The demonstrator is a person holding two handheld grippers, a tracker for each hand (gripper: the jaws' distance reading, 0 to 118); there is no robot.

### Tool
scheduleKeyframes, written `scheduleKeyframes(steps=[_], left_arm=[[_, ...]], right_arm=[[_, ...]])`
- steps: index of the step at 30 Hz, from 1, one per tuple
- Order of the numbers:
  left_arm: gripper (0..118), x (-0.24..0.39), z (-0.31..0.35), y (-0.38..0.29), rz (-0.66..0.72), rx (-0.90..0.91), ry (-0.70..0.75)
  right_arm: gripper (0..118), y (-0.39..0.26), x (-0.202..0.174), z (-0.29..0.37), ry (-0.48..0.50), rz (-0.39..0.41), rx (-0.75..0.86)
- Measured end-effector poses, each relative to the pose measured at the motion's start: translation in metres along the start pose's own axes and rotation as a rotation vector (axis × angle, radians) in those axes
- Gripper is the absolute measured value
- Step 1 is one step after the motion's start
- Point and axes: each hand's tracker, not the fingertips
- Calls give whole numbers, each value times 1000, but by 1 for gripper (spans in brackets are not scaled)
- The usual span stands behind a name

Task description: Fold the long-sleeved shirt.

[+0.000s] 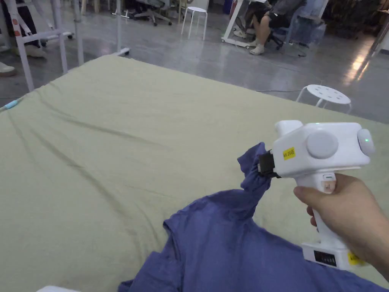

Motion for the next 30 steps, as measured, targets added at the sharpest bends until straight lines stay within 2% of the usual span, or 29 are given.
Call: scheduleKeyframes(steps=[2, 4, 6, 9, 12, 13, 14, 15, 17, 18, 19, 21, 24, 28, 30], left_arm=[[0, -5, 10, -6, 10, -9, 3], [0, -9, 20, -12, 26, -12, 5], [0, -7, 30, -19, 38, -14, 12], [0, -10, 38, -29, 57, -27, 9], [0, -4, 45, -36, 59, -45, 6], [0, -3, 47, -37, 62, -47, 4], [0, -2, 48, -39, 63, -48, 1], [0, 0, 50, -40, 63, -49, -3], [0, 4, 54, -39, 67, -47, -9], [0, 7, 57, -38, 69, -46, -12], [0, 9, 59, -37, 70, -44, -20], [0, 14, 66, -35, 70, -31, -29], [0, 20, 77, -33, 54, -2, -43], [0, 28, 82, -35, 38, 7, -50], [0, 32, 78, -38, 35, 1, -56]], right_arm=[[5, -26, -31, 4, 18, 82, -12], [5, -67, -74, 18, -35, 237, -3], [5, -112, -111, 19, -28, 356, -26], [5, -187, -162, 1, 25, 518, -142], [7, -252, -200, -27, 21, 740, -254], [8, -273, -208, -32, 0, 828, -256], [8, -282, -214, -31, -102, 894, -161], [8, -279, -215, -27, -125, 909, -109], [12, -259, -213, -19, -74, 791, -200], [21, -250, -206, -16, -53, 741, -226], [30, -241, -196, -8, -19, 685, -218], [62, -219, -174, 19, 15, 532, -191], [63, -205, -126, 87, 63, 260, -54], [63, -231, -61, 158, 164, -101, 24], [57, -259, -33, 185, 188, -221, 59]])
